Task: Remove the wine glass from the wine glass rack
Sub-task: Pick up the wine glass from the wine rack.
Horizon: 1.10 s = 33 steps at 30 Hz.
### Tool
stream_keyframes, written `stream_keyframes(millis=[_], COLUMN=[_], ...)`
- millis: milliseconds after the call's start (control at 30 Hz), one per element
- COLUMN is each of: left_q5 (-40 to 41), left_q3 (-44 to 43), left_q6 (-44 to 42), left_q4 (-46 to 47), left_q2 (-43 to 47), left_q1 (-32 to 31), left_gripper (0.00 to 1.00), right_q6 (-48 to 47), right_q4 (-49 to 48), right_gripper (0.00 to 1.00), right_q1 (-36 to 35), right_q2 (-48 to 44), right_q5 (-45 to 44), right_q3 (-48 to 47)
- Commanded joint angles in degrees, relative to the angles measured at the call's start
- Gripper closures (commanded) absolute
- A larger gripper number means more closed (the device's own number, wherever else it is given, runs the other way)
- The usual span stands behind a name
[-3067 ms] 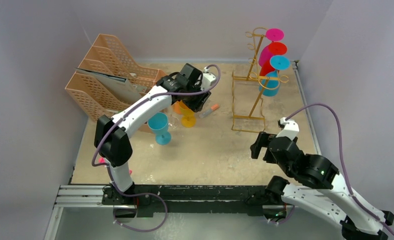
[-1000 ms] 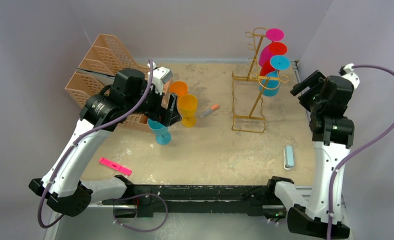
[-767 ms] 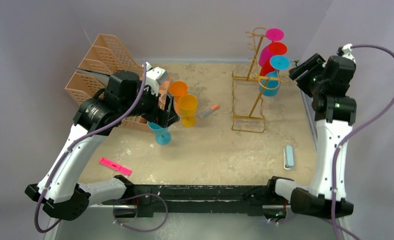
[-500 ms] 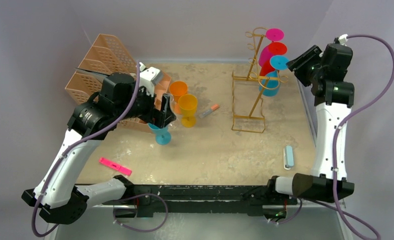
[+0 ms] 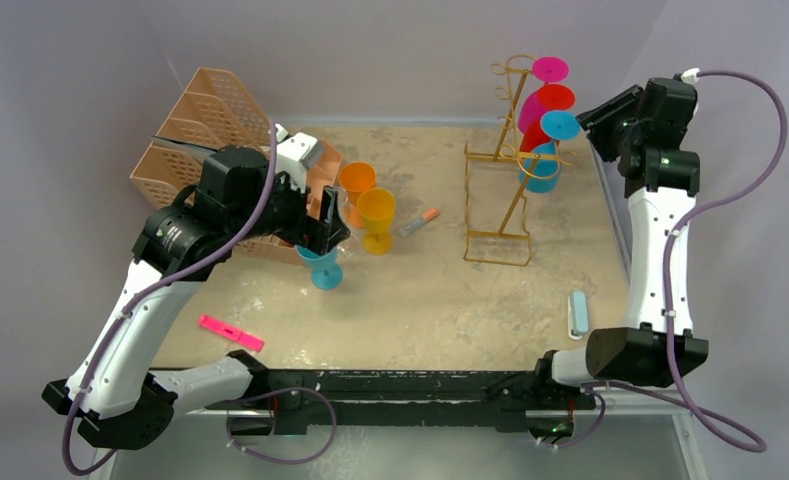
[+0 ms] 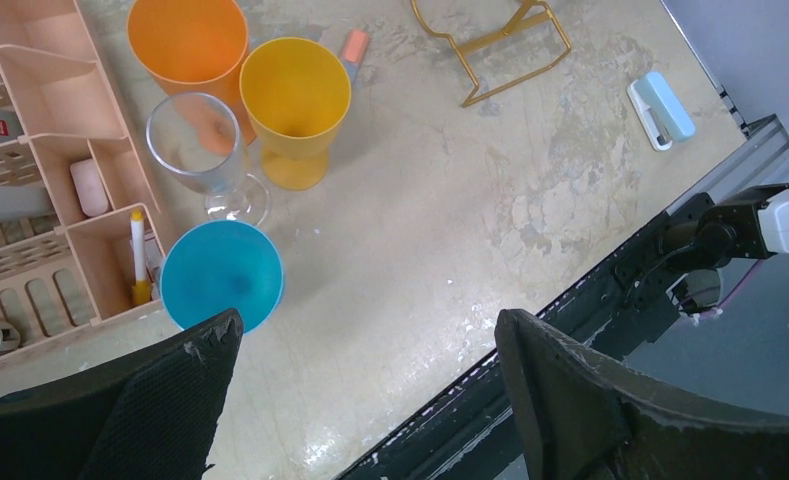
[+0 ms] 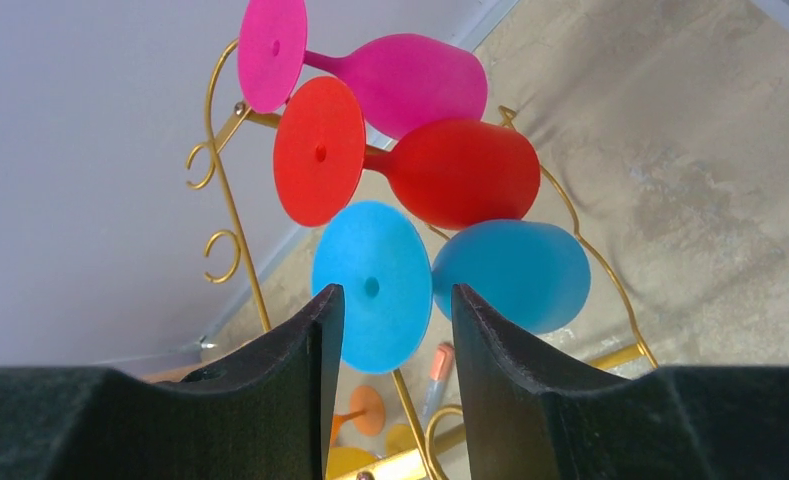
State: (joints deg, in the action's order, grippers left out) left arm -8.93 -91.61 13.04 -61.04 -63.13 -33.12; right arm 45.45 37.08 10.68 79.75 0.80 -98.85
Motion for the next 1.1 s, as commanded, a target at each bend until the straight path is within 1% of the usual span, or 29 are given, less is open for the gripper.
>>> stream_keyframes(millis=[0,167,233,333,433,533,633,767,867,1000,1067], left_q5=[0.6,1.8,1.2,0.9,2.4,4.2,3.3,1.1,-0.3,0.0,-1.1], left_q3=[-0.8,-0.4,0.1,0.5,0.4,0.7,1.2,1.2,0.8,0.7,0.8], left_q6=[2.2,2.9,2.8,2.6,2.7,3.6,3.8,3.9,4.3,4.1,4.1], left_q4=[0.8,-0.2,0.0,0.2,0.0,-0.2,0.1,0.7,1.3,0.8,1.1], left_q2=[0.7,0.3,0.7,1.4,1.6,1.4,1.5,1.7,1.9,1.6,1.7], left_q1=[0.2,0.3,0.3,0.3,0.3,0.2,0.3,0.3,0.3,0.3,0.3], left_gripper=[0.03,0.03,0.03,0.03,0.03,0.02,0.02,0.02,0.03,0.03,0.03], right_q6=[4.1,6.0,5.8,6.5,9.6,12.5,12.8,13.4,13.9,13.7,13.9], right_q4=[-5.4,-9.8,-9.7,-10.0,-10.5,-13.7,-14.1,-13.9,-14.7,-14.3,-14.3], right_gripper=[0.54,0.55,0.55,0.58,0.59,0.65,0.73,0.74,0.79,0.87,0.9], right_q1=[0.4,0.3,0.4,0.4,0.7,0.9,1.1,1.2,1.2,1.2,1.2], right_q2=[0.4,0.5,0.7,0.9,0.6,-0.6,-0.6,-0.8,-1.2,-1.5,-1.7], right_q5=[-0.9,-0.9,-0.9,0.8,2.4,3.0,3.5,4.6,5.2,5.4,5.4], right_q3=[1.9,5.7,5.7,6.4,8.6,12.2,12.0,12.3,13.1,13.3,13.9])
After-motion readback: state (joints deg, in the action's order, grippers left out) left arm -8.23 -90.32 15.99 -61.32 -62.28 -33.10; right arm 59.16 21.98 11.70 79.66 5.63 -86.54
